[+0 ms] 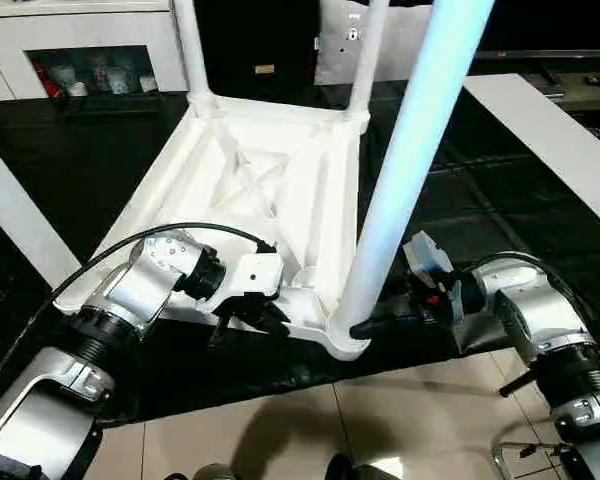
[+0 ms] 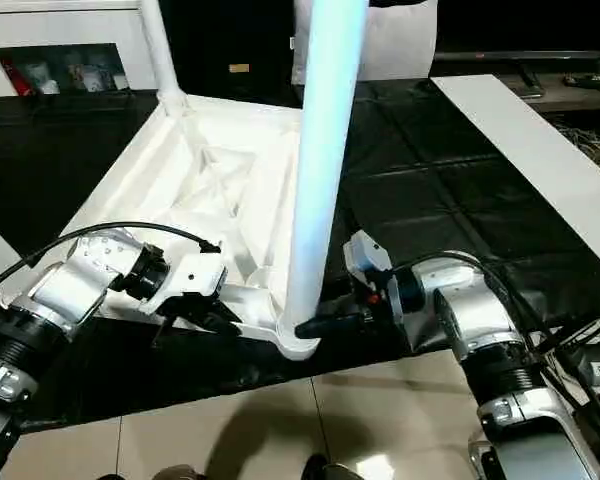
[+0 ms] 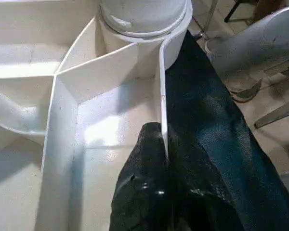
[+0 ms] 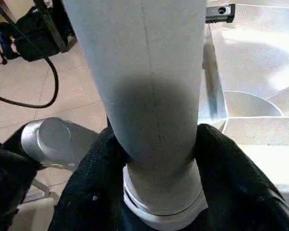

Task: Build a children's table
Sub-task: Rotate leg to tighten

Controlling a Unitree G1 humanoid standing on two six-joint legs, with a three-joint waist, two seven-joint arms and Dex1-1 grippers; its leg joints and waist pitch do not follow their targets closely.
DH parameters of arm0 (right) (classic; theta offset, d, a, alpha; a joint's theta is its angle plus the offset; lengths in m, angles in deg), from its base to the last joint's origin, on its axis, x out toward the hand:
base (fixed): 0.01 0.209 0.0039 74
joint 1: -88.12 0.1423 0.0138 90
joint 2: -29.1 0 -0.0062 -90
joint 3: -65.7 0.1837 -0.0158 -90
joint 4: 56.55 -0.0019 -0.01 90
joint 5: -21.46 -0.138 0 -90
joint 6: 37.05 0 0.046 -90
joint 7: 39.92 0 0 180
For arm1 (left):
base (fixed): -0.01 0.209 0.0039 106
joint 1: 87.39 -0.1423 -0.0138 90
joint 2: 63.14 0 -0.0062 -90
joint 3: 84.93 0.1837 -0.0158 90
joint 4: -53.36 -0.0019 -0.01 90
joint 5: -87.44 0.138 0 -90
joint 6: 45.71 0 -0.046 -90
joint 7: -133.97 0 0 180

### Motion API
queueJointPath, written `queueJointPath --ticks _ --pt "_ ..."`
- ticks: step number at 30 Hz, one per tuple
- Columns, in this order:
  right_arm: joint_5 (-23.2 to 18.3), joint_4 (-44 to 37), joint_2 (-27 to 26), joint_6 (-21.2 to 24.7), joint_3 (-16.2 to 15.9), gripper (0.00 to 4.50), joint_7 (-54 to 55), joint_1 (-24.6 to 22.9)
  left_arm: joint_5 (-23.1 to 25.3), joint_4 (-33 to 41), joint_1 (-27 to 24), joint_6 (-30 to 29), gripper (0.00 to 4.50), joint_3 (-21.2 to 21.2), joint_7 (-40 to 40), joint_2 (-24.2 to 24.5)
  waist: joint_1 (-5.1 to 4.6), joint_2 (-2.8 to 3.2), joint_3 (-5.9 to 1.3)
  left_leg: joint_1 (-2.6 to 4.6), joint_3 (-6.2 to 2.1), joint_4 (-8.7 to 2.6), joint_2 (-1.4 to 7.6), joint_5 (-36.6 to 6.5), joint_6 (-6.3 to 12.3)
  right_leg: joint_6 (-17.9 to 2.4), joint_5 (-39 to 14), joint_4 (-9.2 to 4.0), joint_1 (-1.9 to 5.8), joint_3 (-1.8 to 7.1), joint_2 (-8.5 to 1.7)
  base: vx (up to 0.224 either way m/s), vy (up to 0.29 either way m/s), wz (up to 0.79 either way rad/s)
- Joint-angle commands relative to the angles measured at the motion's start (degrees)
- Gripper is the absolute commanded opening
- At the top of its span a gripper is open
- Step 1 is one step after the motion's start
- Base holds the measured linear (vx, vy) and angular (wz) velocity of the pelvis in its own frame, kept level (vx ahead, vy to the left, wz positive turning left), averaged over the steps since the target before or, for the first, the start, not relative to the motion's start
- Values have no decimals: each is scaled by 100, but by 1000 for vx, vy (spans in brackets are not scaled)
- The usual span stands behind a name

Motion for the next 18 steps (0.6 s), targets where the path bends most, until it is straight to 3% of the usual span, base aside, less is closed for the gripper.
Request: queueJointPath --ticks 1,2,3,7,8,12,14,16,17,18 --pt "-243 -250 35 237 -58 189 -266 -112 36 9 70 -108 0 120 59 -70 -41 -41 -513 -71 91 -340 175 470 753 -58 -2056 -315 578 449 -398 0 0 0" --pt "-366 -451 -50 518 38 189 -11 -237 -21 45 40 -388 0 -10 -157 -131 -38 -44 -517 -75 87 -339 172 478 747 -35 -2057 -314 579 449 -399 0 0 0" --pt "-388 -489 -72 574 59 189 55 -261 -28 54 35 -439 0 -34 -202 -140 -27 -14 -505 -58 83 -342 182 505 727 -37 -2039 -331 567 449 -397 0 0 0" --pt "-436 -735 -307 782 228 189 680 -510 -75 288 -71 -966 0 -251 -641 -227 -51 -26 -489 -61 93 -357 156 330 604 53 -2273 -386 572 421 -396 0 0 0" --pt "-429 -774 -406 738 290 189 879 -583 -68 369 -108 -1113 0 -313 -809 -271 -83 -31 -472 -64 110 -366 117 100 530 208 -2570 -449 579 388 -379 0 0 0" --pt "-371 -924 -647 744 397 189 1451 -762 -73 614 -215 -1498 0 -420 -1183 -403 -144 -37 -441 -67 111 -373 91 -215 462 454 -2902 -552 579 320 -346 0 0 0" --pt "-120 -1047 -889 741 409 189 2141 -893 -30 724 -241 -1823 0 -515 -1607 -593 -229 -35 -425 -68 101 -373 100 -323 410 573 -2961 -602 578 283 -334 0 0 0" --pt "-58 -1061 -955 721 414 189 2304 -914 -16 731 -237 -1890 0 -541 -1712 -644 -336 -17 -395 -58 98 -362 90 -566 376 703 -3197 -702 577 192 -317 0 0 0" --pt "43 -1074 -1075 741 414 189 2584 -934 2 726 -218 -1994 0 -581 -1872 -737 -478 39 -362 -14 42 -379 189 -969 400 853 -3398 -820 632 80 -326 0 0 0" --pt "114 -1089 -1162 761 414 189 2784 -942 15 734 -207 -2073 0 -605 -1978 -800 -507 68 -358 15 16 -394 247 -1120 416 850 -3410 -830 643 73 -338 0 0 0"
